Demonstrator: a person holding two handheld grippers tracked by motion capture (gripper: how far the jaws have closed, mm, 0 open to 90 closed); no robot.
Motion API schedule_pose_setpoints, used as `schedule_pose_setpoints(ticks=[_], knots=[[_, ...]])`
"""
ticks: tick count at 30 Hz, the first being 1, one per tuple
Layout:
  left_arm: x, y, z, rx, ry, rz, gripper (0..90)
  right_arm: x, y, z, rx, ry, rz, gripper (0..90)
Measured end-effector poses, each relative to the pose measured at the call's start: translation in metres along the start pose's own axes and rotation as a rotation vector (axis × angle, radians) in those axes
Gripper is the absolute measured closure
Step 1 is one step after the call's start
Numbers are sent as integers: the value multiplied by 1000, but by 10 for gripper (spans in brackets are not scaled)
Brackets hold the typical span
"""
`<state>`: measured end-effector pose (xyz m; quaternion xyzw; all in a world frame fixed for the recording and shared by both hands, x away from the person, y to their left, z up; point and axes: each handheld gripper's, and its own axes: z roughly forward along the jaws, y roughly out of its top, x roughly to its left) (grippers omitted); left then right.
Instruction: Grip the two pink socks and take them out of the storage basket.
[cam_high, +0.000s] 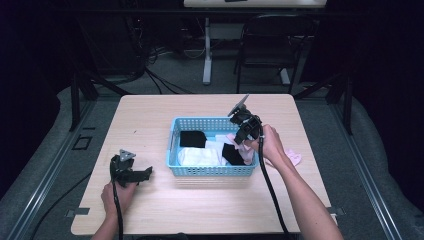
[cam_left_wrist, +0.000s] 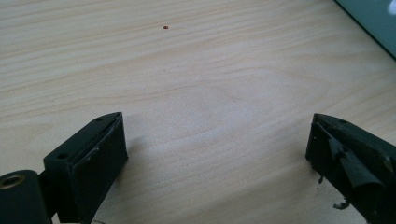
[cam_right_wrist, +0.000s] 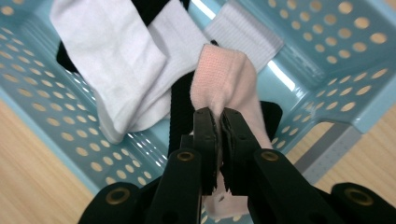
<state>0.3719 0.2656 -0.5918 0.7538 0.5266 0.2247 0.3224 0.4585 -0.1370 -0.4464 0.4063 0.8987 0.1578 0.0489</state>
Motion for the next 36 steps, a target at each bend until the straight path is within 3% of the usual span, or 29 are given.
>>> schedule_pose_setpoints(ticks=[15,36], knots=[[0,0,0,0,0,0,51,-1,7,-49,-107,34,14,857],[0,0,0,1,0,1,51,-8,20,-96,-111,32,16,857]])
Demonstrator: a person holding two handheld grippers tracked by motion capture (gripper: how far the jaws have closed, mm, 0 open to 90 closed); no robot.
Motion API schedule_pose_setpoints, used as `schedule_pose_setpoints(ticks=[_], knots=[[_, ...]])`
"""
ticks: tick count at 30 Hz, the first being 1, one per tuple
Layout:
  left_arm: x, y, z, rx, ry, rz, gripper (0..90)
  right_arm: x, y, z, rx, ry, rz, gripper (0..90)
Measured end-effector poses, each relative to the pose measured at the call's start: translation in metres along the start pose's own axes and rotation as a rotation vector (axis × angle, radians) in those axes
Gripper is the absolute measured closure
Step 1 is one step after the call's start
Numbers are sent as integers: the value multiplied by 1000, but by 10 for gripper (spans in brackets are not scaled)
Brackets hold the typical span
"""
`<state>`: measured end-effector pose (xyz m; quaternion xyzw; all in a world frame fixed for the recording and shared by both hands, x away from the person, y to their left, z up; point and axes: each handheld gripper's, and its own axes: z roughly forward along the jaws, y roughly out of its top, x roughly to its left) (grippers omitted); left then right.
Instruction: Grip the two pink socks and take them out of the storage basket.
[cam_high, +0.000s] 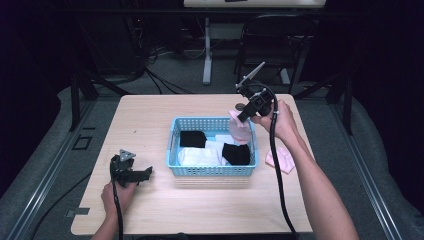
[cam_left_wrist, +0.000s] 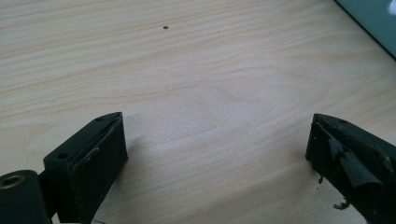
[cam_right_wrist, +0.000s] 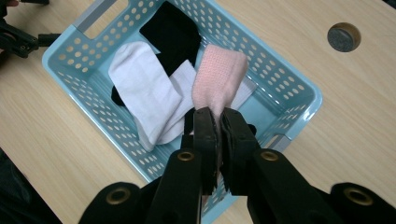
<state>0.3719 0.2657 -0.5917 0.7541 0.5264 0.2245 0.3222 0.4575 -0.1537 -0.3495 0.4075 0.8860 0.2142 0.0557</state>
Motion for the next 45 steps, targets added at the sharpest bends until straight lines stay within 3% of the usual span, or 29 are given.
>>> schedule_pose_setpoints(ticks=[14,28,45], knots=[[0,0,0,0,0,0,51,-10,-4,-35,-35,-30,19,857],[0,0,0,0,0,0,51,-42,-34,-72,-68,-76,96,857],[0,0,0,0,0,0,51,-73,-68,-67,-31,-109,168,857]])
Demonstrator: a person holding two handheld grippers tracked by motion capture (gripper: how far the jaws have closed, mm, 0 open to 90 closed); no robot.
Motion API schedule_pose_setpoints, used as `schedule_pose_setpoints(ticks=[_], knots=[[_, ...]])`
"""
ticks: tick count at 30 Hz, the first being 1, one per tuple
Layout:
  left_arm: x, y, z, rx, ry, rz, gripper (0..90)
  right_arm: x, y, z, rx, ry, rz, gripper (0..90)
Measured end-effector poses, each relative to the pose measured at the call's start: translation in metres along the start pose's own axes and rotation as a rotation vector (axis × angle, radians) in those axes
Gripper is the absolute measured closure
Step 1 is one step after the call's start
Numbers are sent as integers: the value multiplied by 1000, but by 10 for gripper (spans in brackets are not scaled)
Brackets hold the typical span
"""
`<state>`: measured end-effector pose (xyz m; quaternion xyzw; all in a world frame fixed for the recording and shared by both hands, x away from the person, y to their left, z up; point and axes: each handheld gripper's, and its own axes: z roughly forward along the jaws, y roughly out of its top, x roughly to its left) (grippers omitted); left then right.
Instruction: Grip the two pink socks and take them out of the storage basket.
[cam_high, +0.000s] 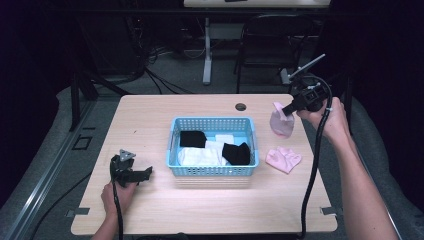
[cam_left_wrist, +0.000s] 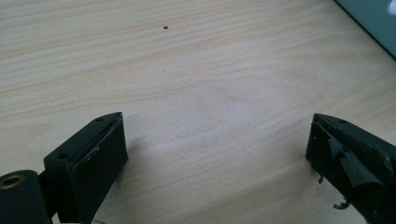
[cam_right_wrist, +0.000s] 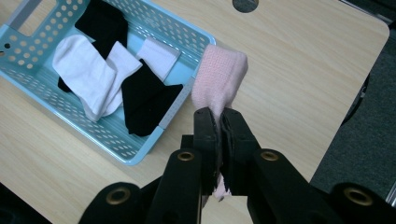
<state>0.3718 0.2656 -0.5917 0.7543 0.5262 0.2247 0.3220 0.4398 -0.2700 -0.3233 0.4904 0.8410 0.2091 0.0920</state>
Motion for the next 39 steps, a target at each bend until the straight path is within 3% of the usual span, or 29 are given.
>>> schedule_pose_setpoints(ticks=[9,21,30,34,39], knots=[[0,0,0,0,0,0,51,-8,-9,13,20,8,19,856],[0,0,0,0,0,0,51,-11,-20,49,62,31,34,856],[0,0,0,-1,0,-1,51,-14,-30,84,106,55,48,856],[0,0,0,0,0,-1,51,-15,-33,96,120,49,53,856],[0,0,0,-1,0,0,51,-19,-44,127,155,21,82,856]])
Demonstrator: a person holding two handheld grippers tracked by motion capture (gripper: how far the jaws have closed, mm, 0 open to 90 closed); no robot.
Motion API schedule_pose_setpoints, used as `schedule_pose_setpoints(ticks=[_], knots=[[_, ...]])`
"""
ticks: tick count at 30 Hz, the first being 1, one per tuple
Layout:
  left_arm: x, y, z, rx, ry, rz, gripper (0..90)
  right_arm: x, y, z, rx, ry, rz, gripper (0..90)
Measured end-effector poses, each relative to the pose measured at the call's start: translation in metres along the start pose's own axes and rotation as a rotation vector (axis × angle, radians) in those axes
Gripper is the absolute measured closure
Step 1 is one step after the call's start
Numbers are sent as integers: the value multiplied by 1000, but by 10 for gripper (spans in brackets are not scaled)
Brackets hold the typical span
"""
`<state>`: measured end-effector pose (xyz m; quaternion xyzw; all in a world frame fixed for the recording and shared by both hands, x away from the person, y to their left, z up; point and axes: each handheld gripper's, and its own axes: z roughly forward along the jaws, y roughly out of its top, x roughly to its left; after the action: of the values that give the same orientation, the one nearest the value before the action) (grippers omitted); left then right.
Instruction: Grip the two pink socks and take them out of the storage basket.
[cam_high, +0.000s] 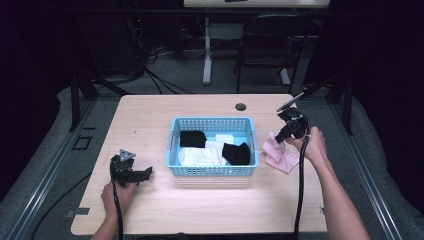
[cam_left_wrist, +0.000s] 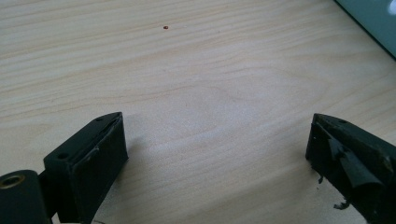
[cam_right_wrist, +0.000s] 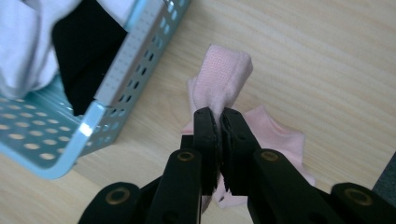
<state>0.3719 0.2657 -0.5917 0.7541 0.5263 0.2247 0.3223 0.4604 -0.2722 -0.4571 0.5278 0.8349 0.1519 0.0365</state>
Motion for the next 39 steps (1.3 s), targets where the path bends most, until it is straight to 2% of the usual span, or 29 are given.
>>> schedule_pose_setpoints(ticks=[2,5,10,11,12,13,14,15,16,17,23,25,26,27,30,32,34,35,39], knots=[[0,0,0,0,0,0,51,0,-2,11,-2,5,16,855],[0,0,0,0,0,0,51,-1,-4,23,29,-1,10,853],[0,0,0,1,0,-1,51,1,-7,37,14,18,26,825],[0,0,0,0,0,0,51,2,-8,43,37,12,24,720],[0,0,0,0,0,0,51,0,-8,44,43,28,26,649],[0,0,0,0,0,0,51,-1,-8,43,46,34,22,625],[0,0,0,0,0,0,51,-2,-9,41,26,31,26,586],[0,0,0,0,0,0,51,-2,-10,38,5,30,37,586],[0,0,0,0,0,0,52,-2,-11,34,6,24,31,482],[0,0,0,0,0,0,51,-2,-12,33,-13,27,41,459],[0,0,0,1,0,0,52,-9,-20,14,-47,33,50,311],[0,0,0,0,0,0,52,-10,-24,8,-82,37,67,253],[0,0,0,0,0,0,52,-10,-24,8,-82,37,67,253],[0,0,0,0,0,0,52,-12,-26,1,-85,41,57,176],[0,0,0,0,0,0,51,-13,-30,-5,-101,47,58,140],[0,0,0,0,0,0,52,-13,-35,-14,-111,43,44,47],[0,0,0,-1,0,0,52,-12,-36,-16,-112,39,40,26],[0,0,0,0,0,0,52,-10,-43,-21,-138,30,32,0],[0,0,0,1,0,0,52,-7,-59,-28,-161,8,12,0]])
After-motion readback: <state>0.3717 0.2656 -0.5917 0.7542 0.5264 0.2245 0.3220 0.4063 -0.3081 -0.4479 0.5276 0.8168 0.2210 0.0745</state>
